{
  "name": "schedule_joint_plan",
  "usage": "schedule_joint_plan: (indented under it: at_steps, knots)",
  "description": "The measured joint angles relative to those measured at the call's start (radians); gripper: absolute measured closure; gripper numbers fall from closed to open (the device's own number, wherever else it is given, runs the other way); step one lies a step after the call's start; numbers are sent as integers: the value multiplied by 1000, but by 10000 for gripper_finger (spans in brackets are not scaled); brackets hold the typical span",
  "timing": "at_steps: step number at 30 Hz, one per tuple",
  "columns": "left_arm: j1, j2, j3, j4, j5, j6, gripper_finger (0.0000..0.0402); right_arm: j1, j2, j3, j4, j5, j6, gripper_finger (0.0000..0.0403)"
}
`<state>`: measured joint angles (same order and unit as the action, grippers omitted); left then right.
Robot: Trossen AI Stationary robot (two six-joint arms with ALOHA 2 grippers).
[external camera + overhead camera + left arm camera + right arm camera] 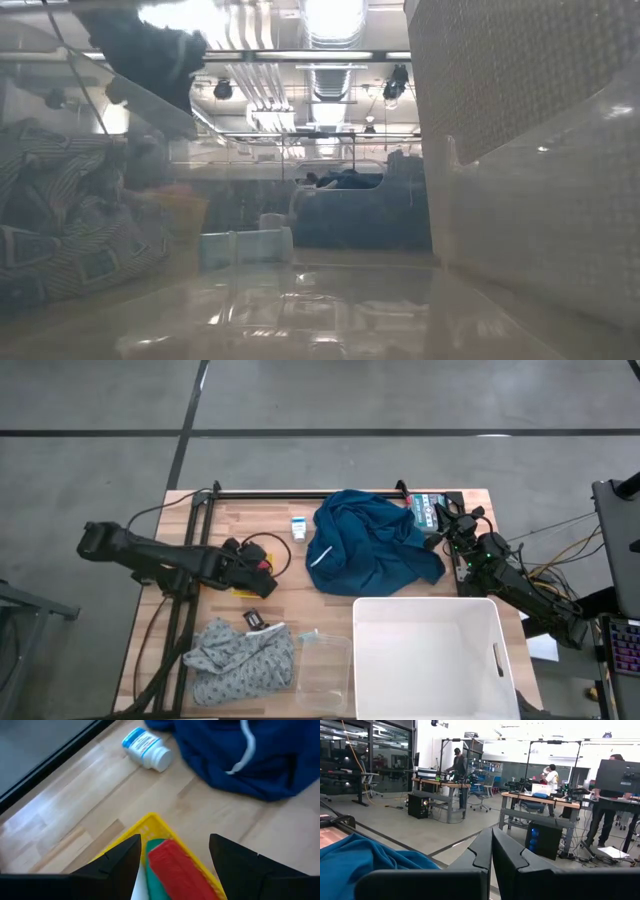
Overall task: Pick & Place Medicine items
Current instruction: Put the blue pill bottle into the transparent bin
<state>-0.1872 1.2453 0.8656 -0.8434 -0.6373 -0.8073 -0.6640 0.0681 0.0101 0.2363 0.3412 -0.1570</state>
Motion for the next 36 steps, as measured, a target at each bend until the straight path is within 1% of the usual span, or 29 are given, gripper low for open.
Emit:
schedule_joint_plan:
  at_steps: [6,9,12,20,30,36]
  knots:
    - [-36,0,1,11,-6,0,161,0,0,0,0,0,0,394]
    - [-54,0,1,18,11,19,161,0,0,0,0,0,0,394]
    - [-88,0,1,48,16,48,161,0,0,0,0,0,0,394]
    - [-168,0,1,113,-6,53,156,0,0,0,0,0,0,394]
    - [-215,3,-6,194,-18,64,155,0,0,0,0,0,0,394]
    - [-247,66,-7,302,-36,171,139,0,0,0,0,0,0,394]
